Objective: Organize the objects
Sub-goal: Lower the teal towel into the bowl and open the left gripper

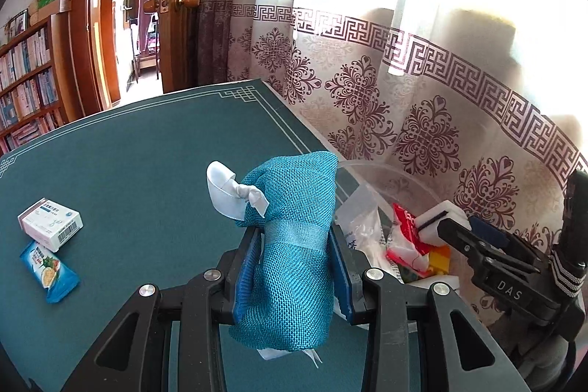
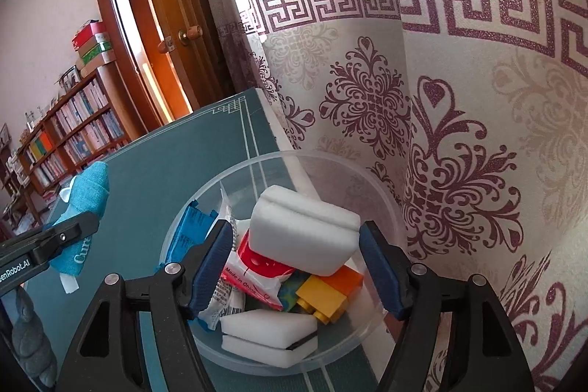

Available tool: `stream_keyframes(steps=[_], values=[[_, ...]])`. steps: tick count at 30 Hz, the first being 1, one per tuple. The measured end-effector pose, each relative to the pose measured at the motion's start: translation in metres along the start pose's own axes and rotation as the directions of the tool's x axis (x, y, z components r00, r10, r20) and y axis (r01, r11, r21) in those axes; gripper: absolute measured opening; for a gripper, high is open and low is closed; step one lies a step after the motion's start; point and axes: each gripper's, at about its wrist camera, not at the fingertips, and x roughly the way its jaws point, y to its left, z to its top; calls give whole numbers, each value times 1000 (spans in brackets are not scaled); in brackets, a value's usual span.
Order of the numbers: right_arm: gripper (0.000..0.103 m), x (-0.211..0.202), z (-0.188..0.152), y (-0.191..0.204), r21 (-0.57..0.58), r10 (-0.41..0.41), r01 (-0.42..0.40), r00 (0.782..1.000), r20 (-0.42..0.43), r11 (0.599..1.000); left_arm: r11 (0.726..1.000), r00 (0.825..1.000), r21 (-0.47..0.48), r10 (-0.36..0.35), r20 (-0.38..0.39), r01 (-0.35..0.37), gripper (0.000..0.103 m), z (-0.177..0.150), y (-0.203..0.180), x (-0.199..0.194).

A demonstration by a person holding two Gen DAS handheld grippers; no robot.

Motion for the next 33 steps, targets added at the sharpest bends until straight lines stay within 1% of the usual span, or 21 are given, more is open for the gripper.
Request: stream_keyframes(steps=[5,9,12,14,15,16,17,18,19,23,27,33], values=[[72,-5,-4,-2,-16,6,-6,1000,18,1000,998,998,30,-51,-25,52,39,12,-17,21],[72,-6,-6,-3,-25,27,-27,999,17,999,996,996,40,-75,-53,77,40,20,-27,39],[72,-6,-7,-1,-37,37,-36,999,16,999,994,993,52,-92,-75,96,40,25,-35,52],[72,-7,-8,1,-44,39,-38,999,18,998,991,988,54,-120,-93,125,41,26,-40,60],[72,-7,-8,2,-48,38,-37,999,19,998,989,986,54,-135,-102,141,43,26,-42,63],[72,-7,-8,3,-51,35,-34,999,22,998,987,983,53,-146,-107,153,53,26,-43,65],[72,-8,-8,3,-56,32,-30,999,25,998,986,983,51,-151,-103,157,68,26,-44,66],[72,-8,-9,4,-59,29,-27,999,28,998,987,985,48,-150,-89,154,74,26,-43,65],[72,-9,-9,5,-62,26,-24,999,31,998,988,986,47,-146,-75,150,77,25,-42,63],[72,-12,-8,5,-61,15,-12,999,50,998,991,990,37,-126,-67,128,77,26,-31,61],[72,-20,-7,7,-64,-2,7,996,92,998,994,993,-9,-106,-55,105,80,26,-13,55],[72,-38,-6,14,-74,-31,44,985,169,996,998,998,-33,-58,1,58,91,23,5,34]])
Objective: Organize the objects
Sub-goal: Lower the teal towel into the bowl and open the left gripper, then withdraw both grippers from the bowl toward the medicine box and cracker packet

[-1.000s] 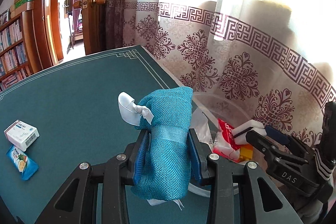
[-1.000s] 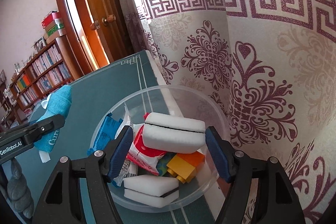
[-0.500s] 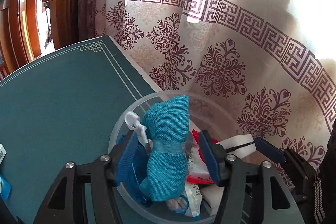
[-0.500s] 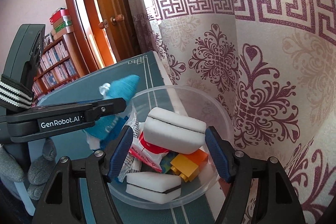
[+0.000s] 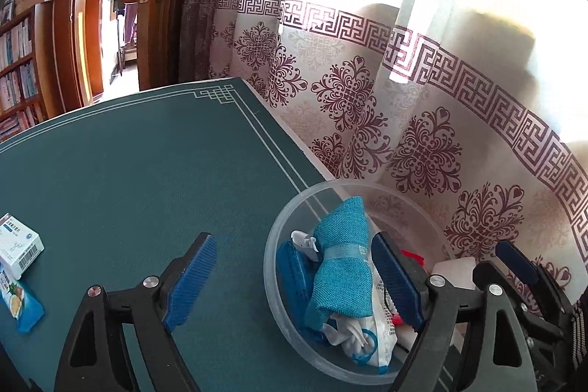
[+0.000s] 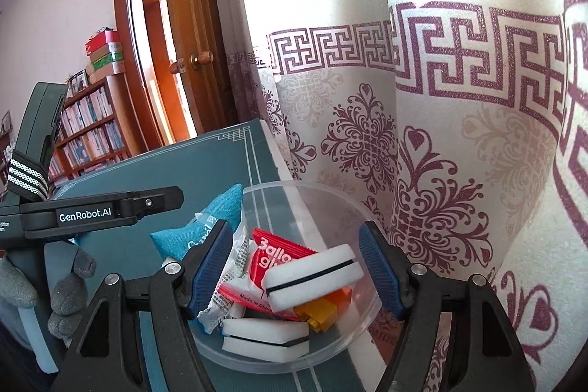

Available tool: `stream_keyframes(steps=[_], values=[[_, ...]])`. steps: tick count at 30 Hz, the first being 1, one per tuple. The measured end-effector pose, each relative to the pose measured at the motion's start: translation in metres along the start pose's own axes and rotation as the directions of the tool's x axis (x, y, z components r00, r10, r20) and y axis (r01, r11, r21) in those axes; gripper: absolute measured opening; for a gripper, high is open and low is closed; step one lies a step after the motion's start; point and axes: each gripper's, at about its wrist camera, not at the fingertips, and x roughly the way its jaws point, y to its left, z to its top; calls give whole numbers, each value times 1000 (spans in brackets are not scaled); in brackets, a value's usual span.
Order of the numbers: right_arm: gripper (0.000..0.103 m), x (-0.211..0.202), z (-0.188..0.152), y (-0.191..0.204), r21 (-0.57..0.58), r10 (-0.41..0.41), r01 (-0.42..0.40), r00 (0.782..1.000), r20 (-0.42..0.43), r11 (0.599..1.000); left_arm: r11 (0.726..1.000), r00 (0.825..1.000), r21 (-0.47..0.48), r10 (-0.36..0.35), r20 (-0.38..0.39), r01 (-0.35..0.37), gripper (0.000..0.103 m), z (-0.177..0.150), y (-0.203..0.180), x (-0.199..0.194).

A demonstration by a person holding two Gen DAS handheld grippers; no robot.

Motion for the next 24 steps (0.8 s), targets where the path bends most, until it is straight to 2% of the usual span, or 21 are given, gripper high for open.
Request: stream_keyframes(steps=[15,24], values=[[72,-18,-3,11,-22,-15,16,1000,28,1000,996,994,-18,86,73,-85,95,-26,30,-41],[72,-28,-7,32,-68,-9,11,999,41,998,988,986,-81,141,87,-134,95,-35,67,-57]])
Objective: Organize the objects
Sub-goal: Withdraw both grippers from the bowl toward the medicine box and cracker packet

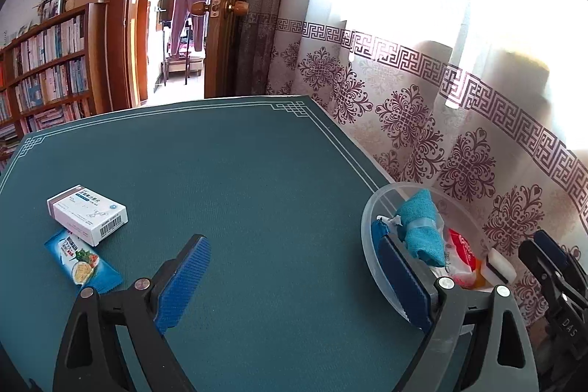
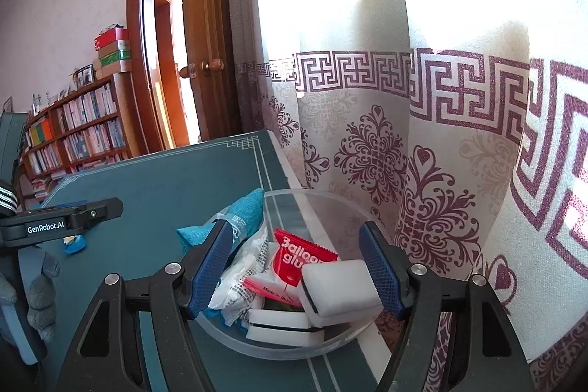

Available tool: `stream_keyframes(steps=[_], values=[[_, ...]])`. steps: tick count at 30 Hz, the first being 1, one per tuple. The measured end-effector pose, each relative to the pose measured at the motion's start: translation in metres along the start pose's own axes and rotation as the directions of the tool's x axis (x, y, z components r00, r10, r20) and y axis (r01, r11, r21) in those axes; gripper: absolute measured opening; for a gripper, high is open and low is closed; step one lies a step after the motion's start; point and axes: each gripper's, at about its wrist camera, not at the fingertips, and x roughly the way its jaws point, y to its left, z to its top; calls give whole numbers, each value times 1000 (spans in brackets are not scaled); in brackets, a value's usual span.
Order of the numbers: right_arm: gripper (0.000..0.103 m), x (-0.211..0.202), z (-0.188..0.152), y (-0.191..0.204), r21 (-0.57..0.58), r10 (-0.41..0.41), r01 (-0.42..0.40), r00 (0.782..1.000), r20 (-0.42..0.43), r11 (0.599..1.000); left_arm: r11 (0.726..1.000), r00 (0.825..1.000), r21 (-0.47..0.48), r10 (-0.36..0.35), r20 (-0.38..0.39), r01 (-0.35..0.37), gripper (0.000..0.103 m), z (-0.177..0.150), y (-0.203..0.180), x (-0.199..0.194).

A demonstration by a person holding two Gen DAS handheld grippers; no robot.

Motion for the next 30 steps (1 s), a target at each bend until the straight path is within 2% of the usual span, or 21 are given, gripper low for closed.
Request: stream_keyframes(steps=[10,18,23,30], values=[[72,-10,-1,39,-55,70,-70,998,3,996,993,996,-81,89,19,-87,95,-2,56,-17],[72,1,-2,86,-79,180,-183,983,-43,980,965,980,-181,196,20,-189,95,-4,120,-33],[72,14,-11,127,-121,266,-279,957,-111,953,938,969,-252,248,2,-240,95,-7,157,-39],[72,45,-27,181,-137,369,-410,895,-251,902,911,961,-318,275,-10,-264,95,-16,189,-44]])
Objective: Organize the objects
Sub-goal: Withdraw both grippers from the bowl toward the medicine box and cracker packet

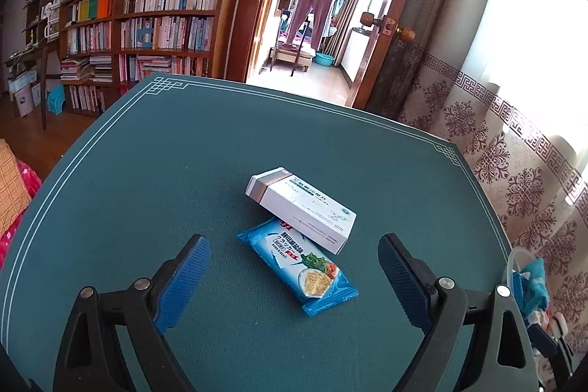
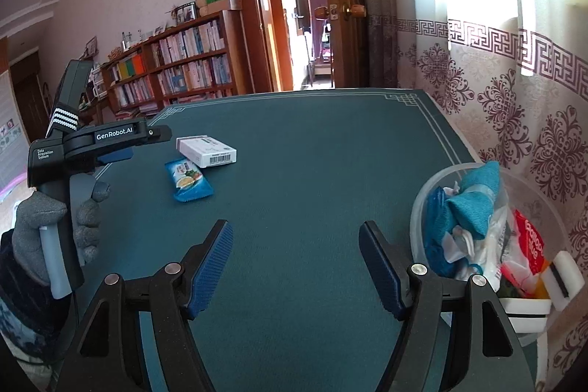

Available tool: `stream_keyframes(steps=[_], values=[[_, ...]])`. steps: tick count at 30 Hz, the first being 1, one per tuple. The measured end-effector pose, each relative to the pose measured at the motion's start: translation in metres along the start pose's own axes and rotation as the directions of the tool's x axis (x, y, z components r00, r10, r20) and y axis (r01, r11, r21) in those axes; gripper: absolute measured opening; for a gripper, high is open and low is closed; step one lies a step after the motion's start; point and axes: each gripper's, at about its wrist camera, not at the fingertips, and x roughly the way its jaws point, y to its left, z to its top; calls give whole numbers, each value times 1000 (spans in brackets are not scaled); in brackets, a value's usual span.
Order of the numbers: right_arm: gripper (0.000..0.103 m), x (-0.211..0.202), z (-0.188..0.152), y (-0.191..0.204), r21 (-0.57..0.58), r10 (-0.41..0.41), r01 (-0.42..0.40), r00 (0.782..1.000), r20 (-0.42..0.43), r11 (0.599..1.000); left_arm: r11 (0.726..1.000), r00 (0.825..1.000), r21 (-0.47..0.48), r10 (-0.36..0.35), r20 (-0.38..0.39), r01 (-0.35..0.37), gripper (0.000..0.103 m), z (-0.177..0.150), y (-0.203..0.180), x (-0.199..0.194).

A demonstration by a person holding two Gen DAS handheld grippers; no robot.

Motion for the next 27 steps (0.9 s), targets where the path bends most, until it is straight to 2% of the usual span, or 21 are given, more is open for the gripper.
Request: stream_keyframes(steps=[6,15,27], values=[[72,44,8,28,-34,71,-74,995,-77,997,998,999,-62,31,-8,-32,95,-4,28,6],[72,104,26,75,-118,151,-169,977,-154,978,983,991,-126,133,16,-130,95,-4,58,6],[72,170,46,114,-183,171,-213,960,-222,960,977,990,-168,138,9,-134,95,-2,73,7]])
